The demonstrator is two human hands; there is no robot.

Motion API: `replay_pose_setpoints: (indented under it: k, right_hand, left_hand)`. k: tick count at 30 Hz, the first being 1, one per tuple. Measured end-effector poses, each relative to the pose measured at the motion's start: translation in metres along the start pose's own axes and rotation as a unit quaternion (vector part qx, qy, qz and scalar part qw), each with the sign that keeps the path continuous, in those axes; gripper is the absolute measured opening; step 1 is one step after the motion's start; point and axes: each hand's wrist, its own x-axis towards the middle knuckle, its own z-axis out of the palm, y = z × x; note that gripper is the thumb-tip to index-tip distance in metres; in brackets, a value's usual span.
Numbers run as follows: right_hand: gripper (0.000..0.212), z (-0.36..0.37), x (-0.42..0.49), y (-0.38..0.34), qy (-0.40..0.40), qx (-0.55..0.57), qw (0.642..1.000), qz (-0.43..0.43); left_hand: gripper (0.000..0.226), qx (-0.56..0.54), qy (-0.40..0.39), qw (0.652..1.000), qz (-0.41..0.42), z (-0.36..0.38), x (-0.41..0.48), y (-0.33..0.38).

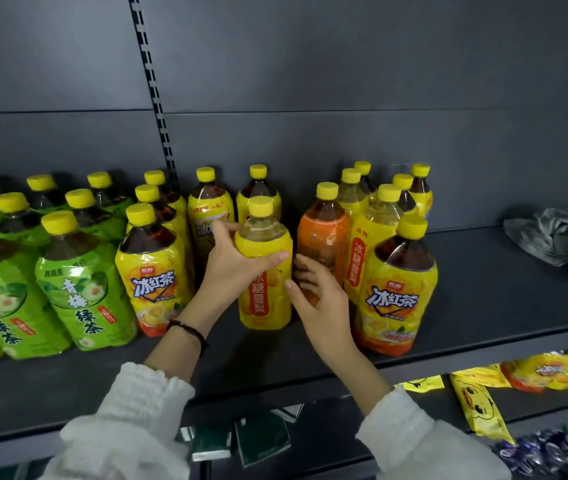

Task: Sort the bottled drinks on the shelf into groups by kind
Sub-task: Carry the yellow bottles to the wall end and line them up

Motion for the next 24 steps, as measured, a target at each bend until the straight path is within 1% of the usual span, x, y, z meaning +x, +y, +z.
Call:
replay_pose_setpoints:
  k: [2,4,5,6,7,8,9,10,11,12,15,19,21,24]
  right_hand:
    - [0.030,-0.018,-0.013,-0.006,0.071,-0.028,0.994,-0.075]
    - [0.024,-0.046,-0.028,-0.004,0.163,-0.092,0.974,-0.129]
    - [0.029,-0.061,-0.034,0.000,0.209,-0.134,0.959,-0.134]
    - [0.039,-0.076,-0.038,0.005,0.248,-0.175,0.945,-0.118]
    - [0.052,-0.091,-0.039,0.013,0.270,-0.201,0.938,-0.085]
    - [0.066,-0.104,-0.039,0.020,0.265,-0.199,0.943,-0.040]
    - [0.077,-0.113,-0.038,0.027,0.232,-0.165,0.959,0.012]
    - [0.082,-0.119,-0.037,0.031,0.184,-0.104,0.975,0.062]
    - [0.082,-0.121,-0.036,0.033,0.140,-0.048,0.985,0.094]
    - [0.081,-0.121,-0.036,0.035,0.111,-0.019,0.988,0.104]
    - [0.077,-0.110,-0.033,0.037,0.088,-0.003,0.991,0.103]
    - [0.081,-0.078,-0.022,0.030,0.036,0.022,0.992,0.116]
    - [0.084,-0.059,-0.017,0.029,0.024,0.013,0.994,0.102]
    - [0.077,-0.034,-0.009,0.026,0.015,0.019,0.996,0.090]
  left_hand:
    - [0.074,-0.027,-0.023,0.999,-0.009,-0.005,-0.007,-0.002]
    - [0.078,-0.045,-0.056,0.997,-0.017,-0.011,-0.013,-0.008]
    - [0.081,-0.044,-0.071,0.996,-0.020,-0.013,-0.015,-0.010]
    - [0.082,-0.038,-0.084,0.995,-0.024,-0.015,-0.017,-0.012]
    - [0.083,-0.032,-0.093,0.995,-0.027,-0.015,-0.018,-0.012]
    - [0.084,-0.025,-0.100,0.994,-0.027,-0.015,-0.020,-0.013]
    - [0.086,-0.021,-0.104,0.994,-0.026,-0.015,-0.021,-0.014]
    - [0.087,-0.021,-0.108,0.994,-0.028,-0.014,-0.022,-0.015]
    - [0.087,-0.027,-0.109,0.993,-0.032,-0.014,-0.023,-0.017]
    - [0.088,-0.035,-0.106,0.993,-0.035,-0.013,-0.025,-0.019]
    - [0.091,-0.049,-0.096,0.993,-0.039,-0.013,-0.029,-0.021]
    - [0.106,-0.057,-0.102,0.992,-0.039,-0.018,-0.038,-0.017]
    - [0.106,-0.060,-0.101,0.992,-0.039,-0.021,-0.044,-0.016]
    - [0.103,-0.072,-0.080,0.993,-0.042,-0.028,-0.055,-0.018]
